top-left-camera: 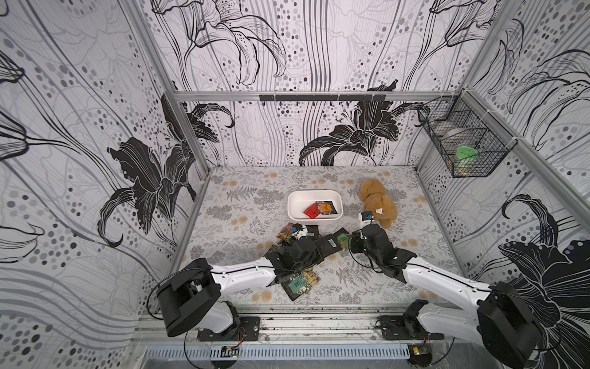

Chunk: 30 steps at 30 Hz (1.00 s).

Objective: Put the tea bags into the storage box
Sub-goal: Pick up the tea bag from the center of the board, then place the tea bag in the storage box.

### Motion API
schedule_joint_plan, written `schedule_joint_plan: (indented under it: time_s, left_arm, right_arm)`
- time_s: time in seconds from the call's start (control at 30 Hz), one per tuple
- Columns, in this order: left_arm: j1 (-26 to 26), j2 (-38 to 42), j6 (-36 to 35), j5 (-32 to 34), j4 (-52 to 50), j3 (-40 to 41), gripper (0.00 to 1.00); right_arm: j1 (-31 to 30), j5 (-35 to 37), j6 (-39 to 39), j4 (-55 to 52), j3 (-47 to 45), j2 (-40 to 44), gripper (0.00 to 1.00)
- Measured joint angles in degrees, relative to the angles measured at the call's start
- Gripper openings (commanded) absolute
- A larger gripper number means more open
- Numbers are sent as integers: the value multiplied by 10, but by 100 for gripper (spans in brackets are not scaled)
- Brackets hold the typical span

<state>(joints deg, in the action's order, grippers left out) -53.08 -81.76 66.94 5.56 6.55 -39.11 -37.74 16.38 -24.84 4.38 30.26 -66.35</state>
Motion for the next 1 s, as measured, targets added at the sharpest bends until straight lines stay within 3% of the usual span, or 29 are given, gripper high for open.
schedule_joint_plan:
  time_s: [0.37, 0.67, 1.0]
  left_arm:
    - [74, -17, -78, 23, -109, -168, 0]
    - [149, -150, -134, 24, -150, -316, 0]
    - [171, -301, -177, 30, -205, -457, 0]
  right_arm:
    - [0, 6, 0, 4, -4, 0, 6]
    - [0, 4, 0, 6, -4, 0, 6]
    - [0, -5, 0, 14, -7, 7, 7]
